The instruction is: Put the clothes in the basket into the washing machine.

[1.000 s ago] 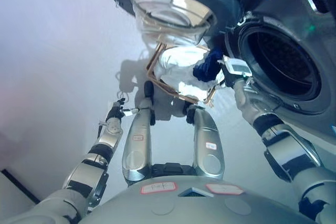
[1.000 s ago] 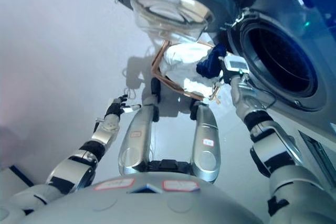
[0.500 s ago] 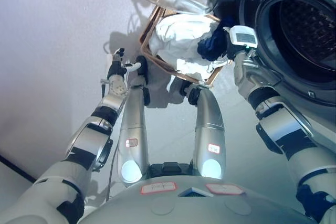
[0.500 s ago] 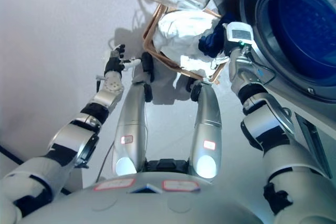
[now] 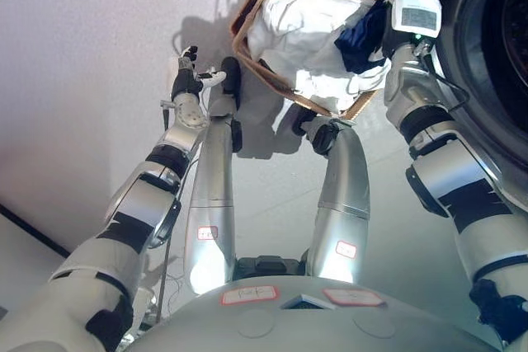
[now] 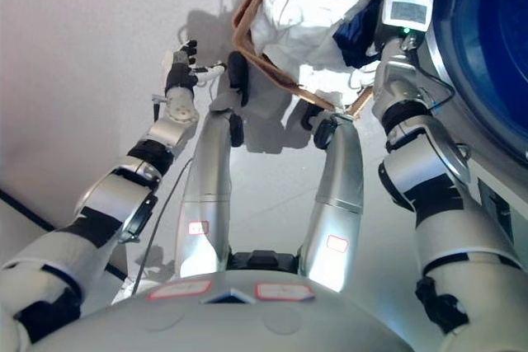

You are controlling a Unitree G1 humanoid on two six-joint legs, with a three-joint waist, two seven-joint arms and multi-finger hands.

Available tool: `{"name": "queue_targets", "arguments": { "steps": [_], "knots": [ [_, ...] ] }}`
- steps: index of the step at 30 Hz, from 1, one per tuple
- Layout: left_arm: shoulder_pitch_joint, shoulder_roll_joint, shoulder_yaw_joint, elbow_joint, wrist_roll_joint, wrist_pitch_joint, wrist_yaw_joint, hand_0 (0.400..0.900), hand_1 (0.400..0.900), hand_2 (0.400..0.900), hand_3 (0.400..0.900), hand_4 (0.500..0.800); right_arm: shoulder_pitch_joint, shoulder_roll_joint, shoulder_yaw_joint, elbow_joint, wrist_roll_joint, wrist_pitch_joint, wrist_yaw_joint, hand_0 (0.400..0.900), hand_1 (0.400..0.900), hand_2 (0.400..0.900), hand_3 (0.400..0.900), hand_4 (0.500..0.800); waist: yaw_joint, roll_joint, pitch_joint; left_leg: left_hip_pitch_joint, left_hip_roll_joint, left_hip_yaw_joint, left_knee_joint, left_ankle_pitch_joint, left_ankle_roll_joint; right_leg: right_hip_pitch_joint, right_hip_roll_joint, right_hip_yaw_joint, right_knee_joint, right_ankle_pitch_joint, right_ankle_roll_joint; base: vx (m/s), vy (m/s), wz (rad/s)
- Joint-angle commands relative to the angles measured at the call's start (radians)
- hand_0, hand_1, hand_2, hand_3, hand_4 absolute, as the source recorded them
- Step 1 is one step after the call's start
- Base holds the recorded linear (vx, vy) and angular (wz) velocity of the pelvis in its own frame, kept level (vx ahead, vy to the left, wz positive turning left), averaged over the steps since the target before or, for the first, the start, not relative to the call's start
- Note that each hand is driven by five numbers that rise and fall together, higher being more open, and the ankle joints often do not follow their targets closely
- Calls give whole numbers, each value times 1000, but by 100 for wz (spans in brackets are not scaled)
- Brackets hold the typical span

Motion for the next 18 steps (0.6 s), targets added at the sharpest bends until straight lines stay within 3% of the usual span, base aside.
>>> {"name": "queue_targets", "arguments": {
  "steps": [1, 6, 8, 9, 18],
  "knots": [
    [82, -35, -3, 25, -22, -45, 31, 900, 900, 900, 900, 800, -20, -70, 55, 37, 2, 25, -56, 900, 900, 900, 900, 800, 13, 70, -116, 34, -30, 28, 91, -168, 14, 13, 53, 30, -57, 122, 26, 22, -9, 13],
    [122, -32, -11, -8, -23, -58, 20, 900, 900, 900, 900, 800, -31, -94, 51, 68, 2, 30, -53, 900, 900, 900, 900, 800, 34, 76, -121, 1, -46, 24, 95, -162, 18, -24, 44, 37, -36, 116, 21, 19, 0, 11],
    [145, -25, -11, -32, -18, -66, 15, 900, 900, 900, 900, 800, -23, -106, 44, 70, 6, 26, -51, 625, 625, 625, 625, 635, 43, 78, -123, -4, -50, 25, 91, -157, 18, -31, 41, 37, -33, 116, 21, 7, 3, 9],
    [158, -27, -12, -40, -17, -70, 10, 900, 900, 900, 900, 800, -19, -110, 40, 73, 9, 27, -48, 412, 412, 412, 412, 507, 46, 78, -123, -7, -53, 24, 89, -154, 18, -33, 40, 36, -32, 115, 20, 2, -5, 9],
    [220, -15, -3, -56, -2, -77, -8, 900, 900, 900, 900, 800, 26, -112, 14, 57, 19, 25, -53, 400, 400, 400, 400, 500, 55, 75, -142, -11, -62, 19, 92, -152, 27, -42, 51, 45, -32, 119, 13, -6, -1, -3]
  ]
}}
